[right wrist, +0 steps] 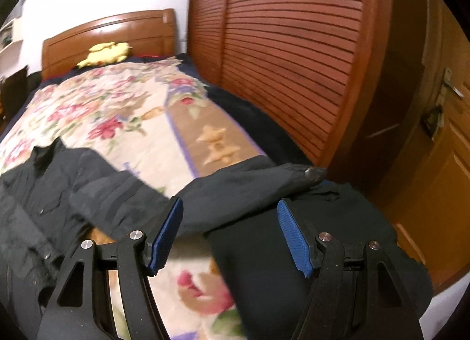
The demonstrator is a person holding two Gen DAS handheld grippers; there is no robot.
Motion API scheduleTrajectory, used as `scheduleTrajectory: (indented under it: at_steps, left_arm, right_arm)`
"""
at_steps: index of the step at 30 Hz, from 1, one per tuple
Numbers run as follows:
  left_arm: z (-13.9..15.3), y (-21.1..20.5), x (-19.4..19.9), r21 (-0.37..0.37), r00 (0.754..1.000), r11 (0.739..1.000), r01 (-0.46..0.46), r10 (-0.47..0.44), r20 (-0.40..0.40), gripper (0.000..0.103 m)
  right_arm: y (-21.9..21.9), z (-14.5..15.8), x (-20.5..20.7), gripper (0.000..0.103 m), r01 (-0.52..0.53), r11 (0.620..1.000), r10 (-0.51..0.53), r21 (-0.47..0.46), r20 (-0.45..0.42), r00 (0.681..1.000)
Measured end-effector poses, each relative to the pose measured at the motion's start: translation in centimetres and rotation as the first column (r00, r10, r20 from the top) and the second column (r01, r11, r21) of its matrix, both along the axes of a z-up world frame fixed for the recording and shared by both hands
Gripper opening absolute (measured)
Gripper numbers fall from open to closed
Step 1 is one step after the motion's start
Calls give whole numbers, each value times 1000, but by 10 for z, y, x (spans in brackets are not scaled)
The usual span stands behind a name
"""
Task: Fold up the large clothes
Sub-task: 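Move the right tool to the other sleeve cuff by the wardrobe, then close the right tool on the sleeve cuff and lift it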
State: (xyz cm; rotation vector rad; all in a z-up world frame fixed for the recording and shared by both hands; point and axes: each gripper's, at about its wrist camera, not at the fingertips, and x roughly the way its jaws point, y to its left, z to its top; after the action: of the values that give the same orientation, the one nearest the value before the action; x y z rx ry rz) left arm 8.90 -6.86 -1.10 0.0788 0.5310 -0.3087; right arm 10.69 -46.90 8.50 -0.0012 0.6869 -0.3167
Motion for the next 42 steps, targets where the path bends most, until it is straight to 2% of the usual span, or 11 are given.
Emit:
scheduleTrajectory:
  at_steps: [10, 17, 21, 23, 26, 27, 31, 34, 38, 42]
  left_arm:
    - [-1, -1, -1, 2, 1000, 1000, 3, -3, -2, 56]
    - [-4, -2, 0, 6, 1000, 1000, 6, -6, -7, 56]
    - [-6, -3, 2, 13, 1000, 1000, 6, -6, -17, 56]
    - [-7, -3, 2, 12, 1000, 1000, 6, -6, -21, 56]
    - [-6, 0, 1, 5, 1000, 1000, 9, -8, -24, 56]
    - [-6, 0, 1, 4, 1000, 1000, 9, -9, -25, 56]
    - [-6, 0, 1, 6, 1000, 1000, 10, -10, -22, 56]
    - [-4, 0, 0, 9, 1000, 1000, 10, -10, -16, 56]
    - [-1, 1, -3, 7, 1000, 1000, 9, -9, -12, 56]
    - [2, 7, -5, 2, 1000, 1000, -2, 2, -19, 56]
  right_arm:
    - [-52, -13, 26, 68, 160, 982, -157, 105, -41, 987]
    - [-71, -27, 43, 68, 201, 959, -192, 198, -62, 979]
    - [-70, -35, 53, 67, 205, 957, -193, 204, -78, 978]
    - [-66, -38, 57, 59, 201, 964, -189, 173, -83, 978]
    - [-61, -42, 61, 23, 192, 974, -180, 121, -100, 979]
    - [-61, -42, 63, 6, 186, 976, -175, 114, -102, 979]
    - [-51, -38, 63, 1, 161, 983, -152, 85, -106, 983]
    - [-29, -22, 60, 0, 107, 993, -104, 44, -65, 993]
    - [15, 3, 54, 0, -3, 1000, 3, 4, -6, 1000]
    - [66, 21, 49, 0, -108, 993, 109, -38, 26, 994]
